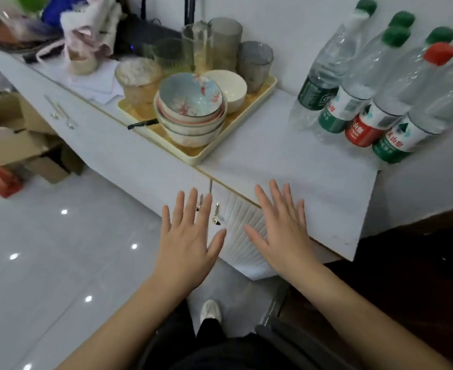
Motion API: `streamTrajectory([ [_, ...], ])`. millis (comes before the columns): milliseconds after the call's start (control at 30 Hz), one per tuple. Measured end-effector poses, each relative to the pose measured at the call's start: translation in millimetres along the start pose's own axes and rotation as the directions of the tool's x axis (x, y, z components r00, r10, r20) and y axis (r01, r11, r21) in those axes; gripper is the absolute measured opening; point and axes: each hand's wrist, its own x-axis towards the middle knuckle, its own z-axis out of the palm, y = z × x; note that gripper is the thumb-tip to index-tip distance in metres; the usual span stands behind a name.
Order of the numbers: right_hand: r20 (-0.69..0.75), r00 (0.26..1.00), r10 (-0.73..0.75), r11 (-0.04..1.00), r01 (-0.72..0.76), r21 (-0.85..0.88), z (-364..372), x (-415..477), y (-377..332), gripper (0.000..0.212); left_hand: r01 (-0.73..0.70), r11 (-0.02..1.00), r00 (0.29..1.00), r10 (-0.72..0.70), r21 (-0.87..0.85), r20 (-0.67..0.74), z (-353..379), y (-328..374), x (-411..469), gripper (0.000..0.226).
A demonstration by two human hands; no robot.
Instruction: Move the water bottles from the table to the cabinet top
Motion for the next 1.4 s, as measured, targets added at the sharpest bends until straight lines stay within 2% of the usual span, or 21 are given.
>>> streamTrajectory([
  [133,0.087,0.969,-0.231,0.972,0.234,-0.027,23,-7,-23,0.075,0.215,0.975,0.976,-0.213,-0.053,0.040,14,-20,-49,0.080],
  [300,0.217,0.887,-0.408,0.896,0.434,-0.089,51,-8,-55,0.072,0.451,0.885,0.893,-0.445,-0.115,0.070,35,-38,-102,0.082],
  [500,0.405,0.691,-0.598,0.712,0.690,-0.127,87,-16,-105,0.075,0.678,0.723,0.733,-0.678,-0.132,0.049,54,-50,-165,0.080],
  [633,0.462,0.565,-0.683,0.589,0.801,-0.108,107,-31,-143,0.076,0.784,0.604,0.616,-0.786,-0.140,0.055,65,-55,-212,0.079],
  [933,0.534,0.372,-0.759,0.397,0.915,-0.074,147,-103,-224,0.077,0.919,0.353,0.375,-0.919,-0.176,0.119,64,-79,-328,0.089],
  [1033,0.550,0.316,-0.774,0.347,0.937,-0.050,160,-135,-252,0.077,0.947,0.271,0.290,-0.952,-0.171,0.100,63,-85,-367,0.088],
  [1233,0.599,0.191,-0.777,0.243,0.970,0.007,183,-190,-311,0.076,0.975,0.013,0.043,-0.990,-0.223,0.131,64,-107,-427,0.073],
  [1400,0.613,0.041,-0.789,0.098,0.993,0.060,205,-219,-368,0.075,0.941,-0.183,-0.150,-0.980,-0.283,0.133,60,-124,-465,0.073],
])
